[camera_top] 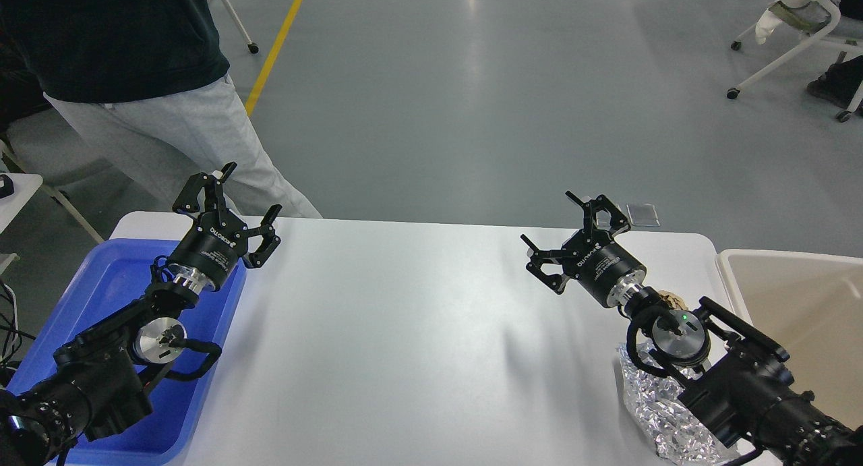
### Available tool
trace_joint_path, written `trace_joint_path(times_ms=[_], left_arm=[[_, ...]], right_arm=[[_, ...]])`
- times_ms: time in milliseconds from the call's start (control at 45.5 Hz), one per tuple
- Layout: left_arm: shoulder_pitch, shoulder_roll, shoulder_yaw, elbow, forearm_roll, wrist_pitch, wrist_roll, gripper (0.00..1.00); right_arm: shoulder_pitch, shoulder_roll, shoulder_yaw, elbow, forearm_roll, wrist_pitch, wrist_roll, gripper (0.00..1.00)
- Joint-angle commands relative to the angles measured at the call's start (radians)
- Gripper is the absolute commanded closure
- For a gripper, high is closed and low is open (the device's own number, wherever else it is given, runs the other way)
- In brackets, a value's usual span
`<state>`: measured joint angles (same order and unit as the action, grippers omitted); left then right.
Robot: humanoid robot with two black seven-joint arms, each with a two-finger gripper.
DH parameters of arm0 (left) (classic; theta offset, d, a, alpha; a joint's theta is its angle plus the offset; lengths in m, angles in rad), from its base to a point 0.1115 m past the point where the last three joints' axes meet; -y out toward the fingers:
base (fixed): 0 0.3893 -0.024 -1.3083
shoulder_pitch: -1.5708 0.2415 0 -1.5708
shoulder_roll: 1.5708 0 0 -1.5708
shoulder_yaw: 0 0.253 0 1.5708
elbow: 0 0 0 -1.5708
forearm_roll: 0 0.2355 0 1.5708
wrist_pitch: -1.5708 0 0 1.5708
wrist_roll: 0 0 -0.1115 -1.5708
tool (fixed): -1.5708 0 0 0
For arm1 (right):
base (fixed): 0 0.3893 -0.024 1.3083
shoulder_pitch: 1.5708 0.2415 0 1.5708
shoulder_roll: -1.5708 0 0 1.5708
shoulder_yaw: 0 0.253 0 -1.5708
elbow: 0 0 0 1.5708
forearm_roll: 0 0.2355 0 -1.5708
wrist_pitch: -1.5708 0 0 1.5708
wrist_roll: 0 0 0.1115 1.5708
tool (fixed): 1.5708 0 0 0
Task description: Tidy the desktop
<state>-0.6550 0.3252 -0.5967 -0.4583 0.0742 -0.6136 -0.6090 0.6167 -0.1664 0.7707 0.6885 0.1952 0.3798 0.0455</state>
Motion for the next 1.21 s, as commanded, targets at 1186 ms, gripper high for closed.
trace_joint_path(times_ms=[1186], left_arm=[[0.000, 0.000, 0.000, 0.000, -0.001, 0.000, 0.000, 0.00]], right_arm=[[0.086, -0.114, -0.034, 0.049, -0.232, -0.010, -0.010, 0.00]])
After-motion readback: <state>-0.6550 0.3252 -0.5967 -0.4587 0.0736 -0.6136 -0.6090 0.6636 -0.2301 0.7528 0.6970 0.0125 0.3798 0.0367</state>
